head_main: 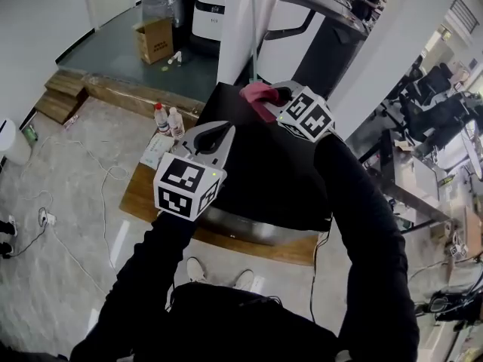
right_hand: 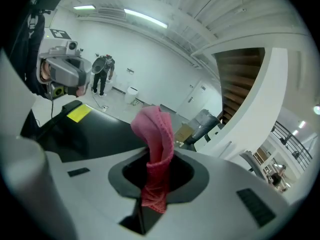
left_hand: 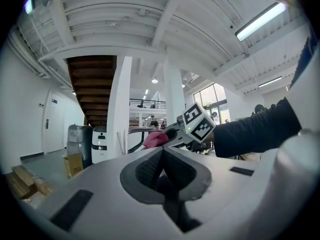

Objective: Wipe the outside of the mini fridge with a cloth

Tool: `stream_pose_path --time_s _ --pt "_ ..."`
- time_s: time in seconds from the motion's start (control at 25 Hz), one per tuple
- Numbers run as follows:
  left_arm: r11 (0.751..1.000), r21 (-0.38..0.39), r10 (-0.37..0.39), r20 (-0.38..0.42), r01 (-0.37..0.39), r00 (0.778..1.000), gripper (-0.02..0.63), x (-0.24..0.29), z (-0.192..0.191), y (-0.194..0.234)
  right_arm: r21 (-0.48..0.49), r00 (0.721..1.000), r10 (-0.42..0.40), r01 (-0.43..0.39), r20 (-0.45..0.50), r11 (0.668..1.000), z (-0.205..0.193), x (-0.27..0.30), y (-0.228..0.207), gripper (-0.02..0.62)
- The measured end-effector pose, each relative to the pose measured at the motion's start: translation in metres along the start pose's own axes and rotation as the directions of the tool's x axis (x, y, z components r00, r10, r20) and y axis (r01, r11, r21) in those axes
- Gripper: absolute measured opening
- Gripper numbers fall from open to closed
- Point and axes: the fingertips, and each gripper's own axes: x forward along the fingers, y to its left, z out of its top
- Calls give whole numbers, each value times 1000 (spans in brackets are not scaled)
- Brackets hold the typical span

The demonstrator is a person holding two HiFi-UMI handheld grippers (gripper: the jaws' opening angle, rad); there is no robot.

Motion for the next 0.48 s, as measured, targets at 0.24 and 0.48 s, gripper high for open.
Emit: stream_pose_path --time_s 0.24,0.48 --pt "999 -36 -17 -1 17 1000 6 5 -11 35 4 997 2 -2 -80 1000 -21 81 -23 71" --pt "998 -56 -37 -4 36 999 6 3 -22 51 -30 979 40 -47 -199 998 -53 117 -19 64"
